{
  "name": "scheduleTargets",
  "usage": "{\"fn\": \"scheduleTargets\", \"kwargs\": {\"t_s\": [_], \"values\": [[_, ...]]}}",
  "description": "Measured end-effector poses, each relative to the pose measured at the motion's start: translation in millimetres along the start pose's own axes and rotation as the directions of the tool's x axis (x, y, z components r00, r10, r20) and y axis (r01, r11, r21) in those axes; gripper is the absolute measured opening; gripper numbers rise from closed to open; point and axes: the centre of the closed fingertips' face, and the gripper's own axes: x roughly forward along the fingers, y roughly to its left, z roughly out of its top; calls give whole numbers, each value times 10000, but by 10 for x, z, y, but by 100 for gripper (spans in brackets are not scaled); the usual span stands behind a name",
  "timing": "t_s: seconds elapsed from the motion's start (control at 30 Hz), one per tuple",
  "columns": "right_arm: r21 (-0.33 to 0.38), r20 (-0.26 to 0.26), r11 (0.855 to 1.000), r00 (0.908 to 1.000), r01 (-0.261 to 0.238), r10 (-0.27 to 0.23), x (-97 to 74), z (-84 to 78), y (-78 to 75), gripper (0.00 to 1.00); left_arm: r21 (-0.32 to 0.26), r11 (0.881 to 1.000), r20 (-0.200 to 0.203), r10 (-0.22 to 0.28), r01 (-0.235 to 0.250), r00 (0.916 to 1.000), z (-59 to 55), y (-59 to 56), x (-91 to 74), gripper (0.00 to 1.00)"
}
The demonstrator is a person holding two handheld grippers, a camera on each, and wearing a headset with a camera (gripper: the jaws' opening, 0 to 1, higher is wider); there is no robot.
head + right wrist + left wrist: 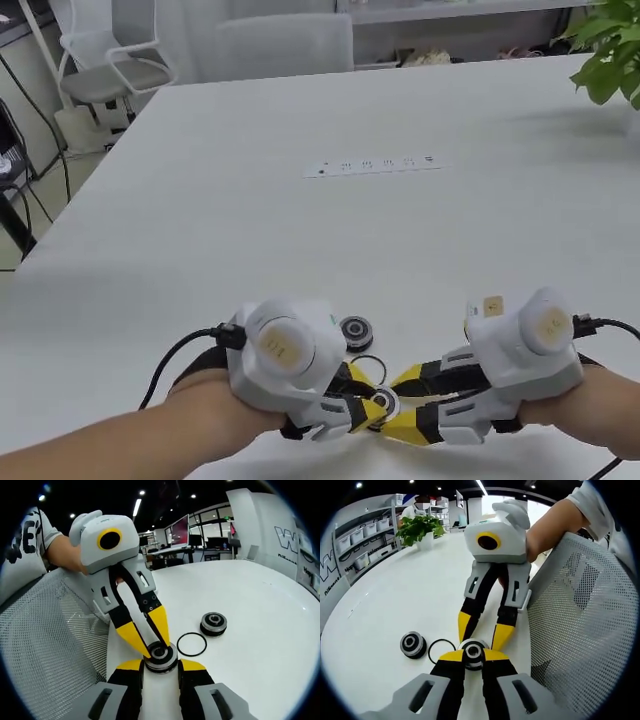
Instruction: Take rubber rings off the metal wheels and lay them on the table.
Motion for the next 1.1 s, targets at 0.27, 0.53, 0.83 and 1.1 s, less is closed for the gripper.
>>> {"fn": "scheduleTargets", "kwargs": {"t_s": [0.27,0.53,0.83,1.1], "values": [[-612,-150,9980,9998,125,-135,-71,-34,12,19,-26,10000,50,40,-40,10000,-1,2,0,7],[-934,-372,9954,9989,233,-269,-85,-70,-14,13,-48,9999,61,100,-99,9999,-2,0,0,7],[-302,-466,9988,9982,375,-388,-111,-105,-60,0,-64,9999,60,156,-156,9999,-2,-3,-4,7],[1425,-130,9889,9991,412,-398,-142,-112,-124,0,-82,9998,58,180,-179,9998,0,-1,-3,7]]}}
